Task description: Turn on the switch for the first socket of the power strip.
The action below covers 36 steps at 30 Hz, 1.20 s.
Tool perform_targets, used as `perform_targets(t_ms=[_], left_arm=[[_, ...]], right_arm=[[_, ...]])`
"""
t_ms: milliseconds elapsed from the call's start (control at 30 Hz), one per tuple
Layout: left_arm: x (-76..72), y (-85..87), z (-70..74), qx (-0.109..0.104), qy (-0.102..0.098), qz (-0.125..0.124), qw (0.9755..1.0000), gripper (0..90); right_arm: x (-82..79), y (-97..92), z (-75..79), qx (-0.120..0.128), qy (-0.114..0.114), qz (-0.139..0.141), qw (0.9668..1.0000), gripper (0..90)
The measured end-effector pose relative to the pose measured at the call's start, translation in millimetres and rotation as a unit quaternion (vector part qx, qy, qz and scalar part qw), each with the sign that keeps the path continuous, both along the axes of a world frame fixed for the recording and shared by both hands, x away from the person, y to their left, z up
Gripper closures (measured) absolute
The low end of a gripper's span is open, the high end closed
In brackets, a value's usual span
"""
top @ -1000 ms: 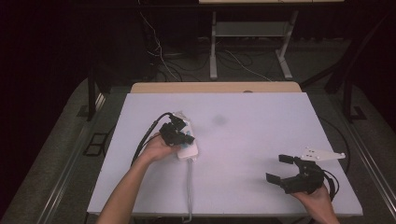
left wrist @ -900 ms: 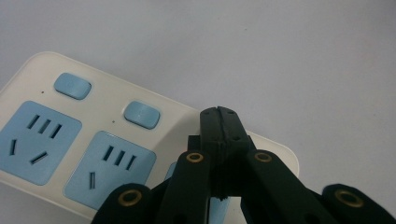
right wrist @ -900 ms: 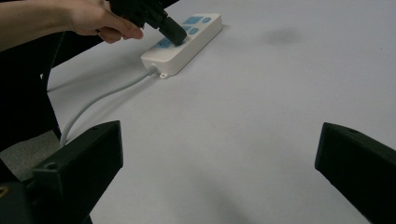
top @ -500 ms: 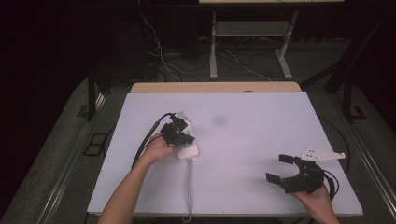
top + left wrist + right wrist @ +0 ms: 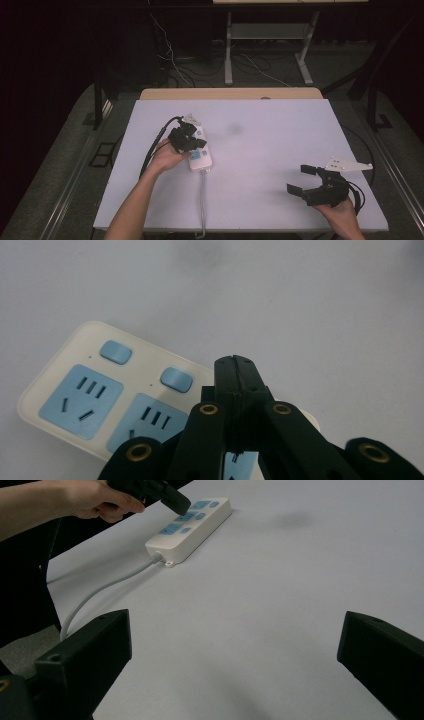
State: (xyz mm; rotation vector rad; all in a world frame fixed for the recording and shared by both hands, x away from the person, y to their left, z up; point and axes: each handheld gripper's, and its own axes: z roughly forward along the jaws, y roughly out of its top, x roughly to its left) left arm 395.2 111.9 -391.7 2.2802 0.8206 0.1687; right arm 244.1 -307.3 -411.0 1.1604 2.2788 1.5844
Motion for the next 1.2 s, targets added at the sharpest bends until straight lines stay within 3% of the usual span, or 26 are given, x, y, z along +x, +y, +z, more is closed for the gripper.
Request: perform_targets(t_ms=[167, 767, 967, 1200], left_arm=[[-0.7, 4.9, 3.8, -0.011, 0.001, 0.003, 0.9999, 89.7], [-16.4, 21.4, 27.3, -0.010, -0.013, 0.022, 0.9996, 89.0], [-23.0, 33.9, 33.9, -0.013, -0.014, 0.034, 0.9992, 85.1], [-33.7, 46.8, 41.0, -0.028, -0.019, 0.053, 0.9980, 70.6]], right_arm=[[0.5, -2.1, 0.6, 0.002, 0.001, -0.003, 1.0000, 0.6], [0.5, -3.2, 0.7, 0.002, 0.003, -0.001, 1.0000, 0.6], [1.0, -3.1, -0.2, 0.004, 0.006, 0.001, 1.0000, 0.6], [1.0, -2.8, -0.1, 0.004, 0.006, 0.000, 1.0000, 0.6]])
